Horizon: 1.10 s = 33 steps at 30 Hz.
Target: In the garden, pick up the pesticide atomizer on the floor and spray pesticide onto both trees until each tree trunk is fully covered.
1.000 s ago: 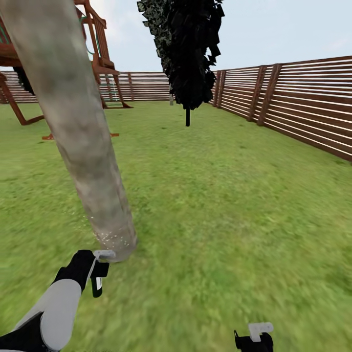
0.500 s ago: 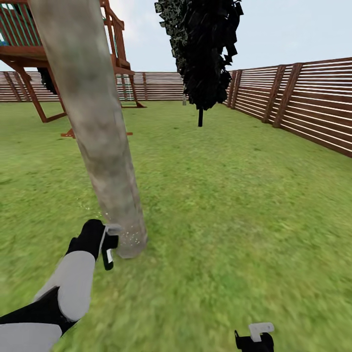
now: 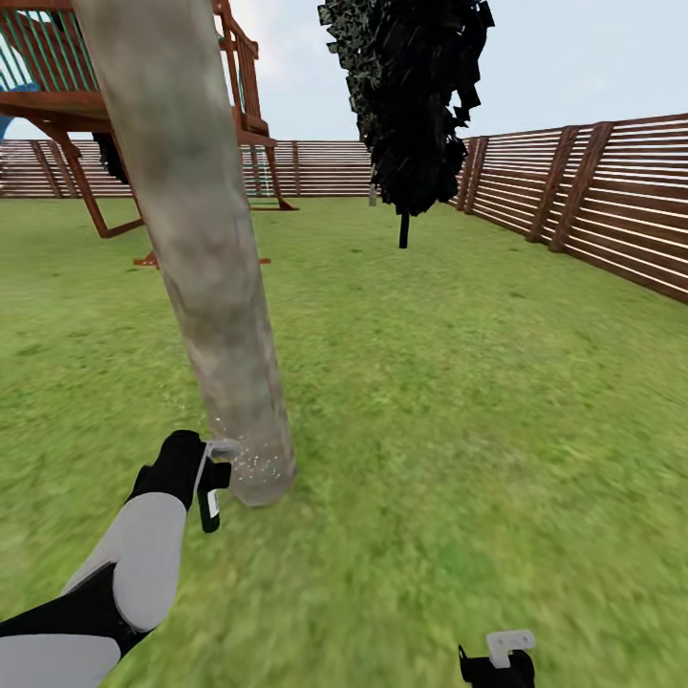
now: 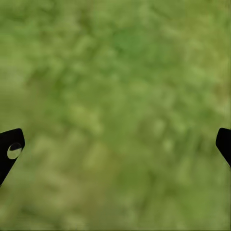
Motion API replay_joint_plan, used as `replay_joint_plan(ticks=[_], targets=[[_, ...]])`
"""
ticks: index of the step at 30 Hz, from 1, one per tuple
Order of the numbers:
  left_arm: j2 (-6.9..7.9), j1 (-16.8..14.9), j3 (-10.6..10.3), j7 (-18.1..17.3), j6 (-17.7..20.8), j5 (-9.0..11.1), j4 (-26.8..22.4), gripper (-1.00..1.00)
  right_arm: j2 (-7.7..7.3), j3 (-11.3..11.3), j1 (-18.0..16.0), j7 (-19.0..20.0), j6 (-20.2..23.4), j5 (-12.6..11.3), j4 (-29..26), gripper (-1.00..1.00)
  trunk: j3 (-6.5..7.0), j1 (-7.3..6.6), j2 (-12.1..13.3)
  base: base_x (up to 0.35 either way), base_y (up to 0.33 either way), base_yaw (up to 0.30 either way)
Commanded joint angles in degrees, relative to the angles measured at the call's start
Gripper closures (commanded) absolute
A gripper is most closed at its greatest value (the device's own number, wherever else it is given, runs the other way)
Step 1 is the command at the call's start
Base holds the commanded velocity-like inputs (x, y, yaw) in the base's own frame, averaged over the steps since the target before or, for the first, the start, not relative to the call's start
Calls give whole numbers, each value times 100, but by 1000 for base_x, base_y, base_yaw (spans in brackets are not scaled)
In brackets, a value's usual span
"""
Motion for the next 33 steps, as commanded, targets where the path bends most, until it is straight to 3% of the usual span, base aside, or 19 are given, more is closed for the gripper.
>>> replay_joint_plan(ticks=[1,12,15,17,19,33], targets=[[-17,-6,35,-48,9,-64,-11,100,-2,46,-3,-40,-6,3,3,-100,-5,2,-2,262,-151,35],[-28,-1,33,-48,10,-64,-11,100,-1,49,-3,-40,-8,-3,7,-100,-5,2,-2,39,-262,91],[21,7,36,-42,2,-75,-11,100,-3,49,-3,-40,-6,-4,5,-100,-5,2,-2,210,-203,129],[158,30,37,-40,-6,-80,-11,100,-9,42,-3,-40,-5,3,9,-100,-5,2,-2,266,-101,14],[197,32,37,-39,-7,-70,-11,100,-10,40,-3,-46,-5,5,10,-100,-5,2,-2,75,-19,2],[200,27,37,-39,-8,-64,-17,100,-10,48,-3,-48,-5,1,6,-100,-5,2,-2,3,-206,21]])
